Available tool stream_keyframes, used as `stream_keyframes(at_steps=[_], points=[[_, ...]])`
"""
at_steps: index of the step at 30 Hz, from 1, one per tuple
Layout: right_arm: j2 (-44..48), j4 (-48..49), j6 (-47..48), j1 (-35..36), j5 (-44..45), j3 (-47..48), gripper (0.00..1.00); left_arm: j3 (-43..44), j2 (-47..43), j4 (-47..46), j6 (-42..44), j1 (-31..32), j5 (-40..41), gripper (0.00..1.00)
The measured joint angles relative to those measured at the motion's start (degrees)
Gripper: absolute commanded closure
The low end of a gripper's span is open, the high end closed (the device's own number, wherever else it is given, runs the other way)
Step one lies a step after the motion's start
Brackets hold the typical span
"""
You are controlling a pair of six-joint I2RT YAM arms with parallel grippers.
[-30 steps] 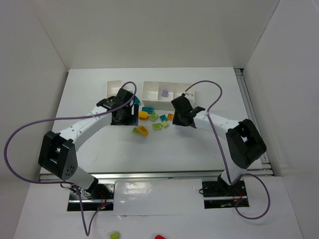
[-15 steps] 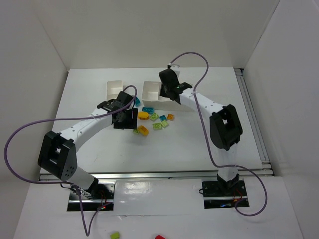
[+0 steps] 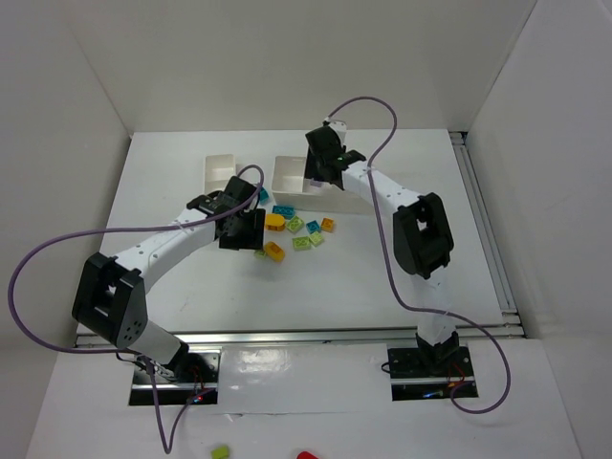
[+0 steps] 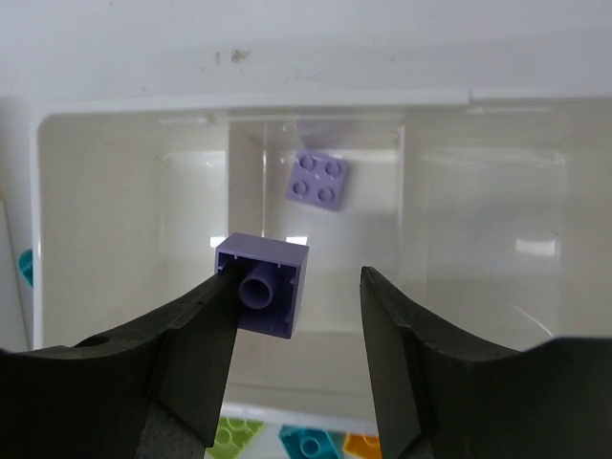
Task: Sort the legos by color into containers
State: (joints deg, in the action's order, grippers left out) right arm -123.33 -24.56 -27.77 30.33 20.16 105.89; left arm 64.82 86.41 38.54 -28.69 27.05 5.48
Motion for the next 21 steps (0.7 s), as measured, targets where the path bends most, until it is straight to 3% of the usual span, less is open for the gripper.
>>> stream_keyframes(at_steps=[3,4,7,8,9,12,15,18,21], points=[[4.35,0.46,0.09,0.0,-0.28,-5.84,0.49,0.13,-0.07,0.15,0.11,0.0,0.72,0.3],[5.27,0.22,0.15,-0.07,-0.28,-6.97,0.59,0.31,-0.07,0.26,0.13,0.0,0.83,0.3],[5.79,-0.83,-0.09,-0.52,-0.39,-7.19,0.6,1.01,-0.07,0.52,0.2,0.0,1.16,0.3],[5.77,-1.16,-0.02,-0.66,-0.39,-7.19,0.56,1.29,-0.07,0.46,0.2,0.0,1.27,0.3],[5.77,-1.38,0.24,-0.87,-0.46,-7.19,0.42,1.55,-0.07,0.48,0.22,0.0,1.33,0.3],[5.77,-1.31,0.81,-1.14,-0.76,-7.19,0.27,1.84,-0.07,0.44,0.22,0.0,1.49,0.3],[5.75,-1.46,1.53,-1.33,-1.18,-6.73,0.27,1.84,-0.07,0.55,0.22,0.0,1.73,0.28],[5.75,-1.49,2.25,-1.33,-1.55,-5.2,0.47,1.84,-0.07,0.59,0.22,0.0,1.95,0.28],[6.32,0.07,2.95,-1.22,-1.9,-5.64,0.48,1.84,-0.07,0.94,0.22,0.0,2.34,0.28]])
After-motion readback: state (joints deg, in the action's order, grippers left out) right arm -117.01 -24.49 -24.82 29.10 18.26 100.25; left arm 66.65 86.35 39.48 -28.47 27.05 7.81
